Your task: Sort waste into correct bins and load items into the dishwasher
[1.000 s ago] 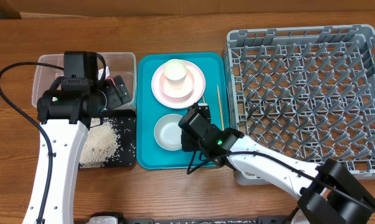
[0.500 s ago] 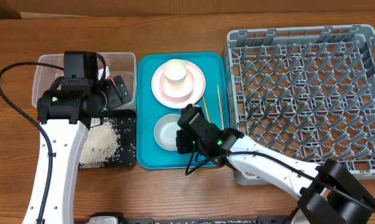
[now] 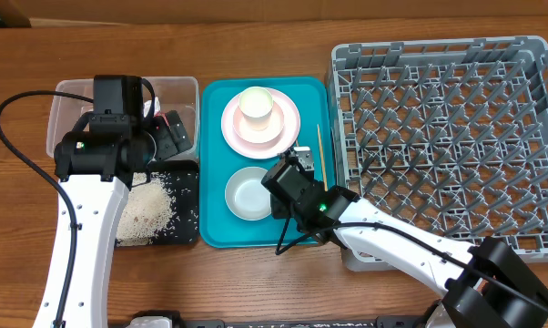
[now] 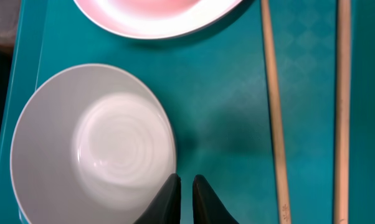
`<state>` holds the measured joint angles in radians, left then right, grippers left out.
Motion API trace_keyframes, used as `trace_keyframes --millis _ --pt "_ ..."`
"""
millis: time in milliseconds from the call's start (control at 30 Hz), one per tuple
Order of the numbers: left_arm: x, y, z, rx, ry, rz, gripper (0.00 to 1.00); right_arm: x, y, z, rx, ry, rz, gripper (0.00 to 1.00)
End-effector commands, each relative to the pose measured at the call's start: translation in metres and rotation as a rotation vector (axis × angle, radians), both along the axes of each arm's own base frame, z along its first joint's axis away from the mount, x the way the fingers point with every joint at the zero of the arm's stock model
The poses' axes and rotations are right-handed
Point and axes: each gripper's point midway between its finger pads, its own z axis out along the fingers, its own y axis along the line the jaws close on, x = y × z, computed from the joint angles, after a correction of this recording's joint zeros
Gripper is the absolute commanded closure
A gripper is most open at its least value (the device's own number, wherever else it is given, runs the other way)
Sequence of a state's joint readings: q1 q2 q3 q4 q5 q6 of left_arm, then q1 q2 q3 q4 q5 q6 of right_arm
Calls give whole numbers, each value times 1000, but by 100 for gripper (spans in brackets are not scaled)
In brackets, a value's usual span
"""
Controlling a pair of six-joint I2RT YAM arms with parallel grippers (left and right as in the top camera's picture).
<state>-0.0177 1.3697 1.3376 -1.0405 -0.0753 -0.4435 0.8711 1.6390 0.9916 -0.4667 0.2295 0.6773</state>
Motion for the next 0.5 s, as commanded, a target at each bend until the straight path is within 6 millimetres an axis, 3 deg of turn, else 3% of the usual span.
trace_keyframes --millis 0,267,467 --pt "2 2 6 3 -17 4 0 6 -6 0 -15 -29 -40 90" --pt "2 2 6 3 -17 4 0 -2 10 -26 39 53 -11 89" --pt "2 2 6 3 -17 5 0 -8 23 -27 93 90 25 89"
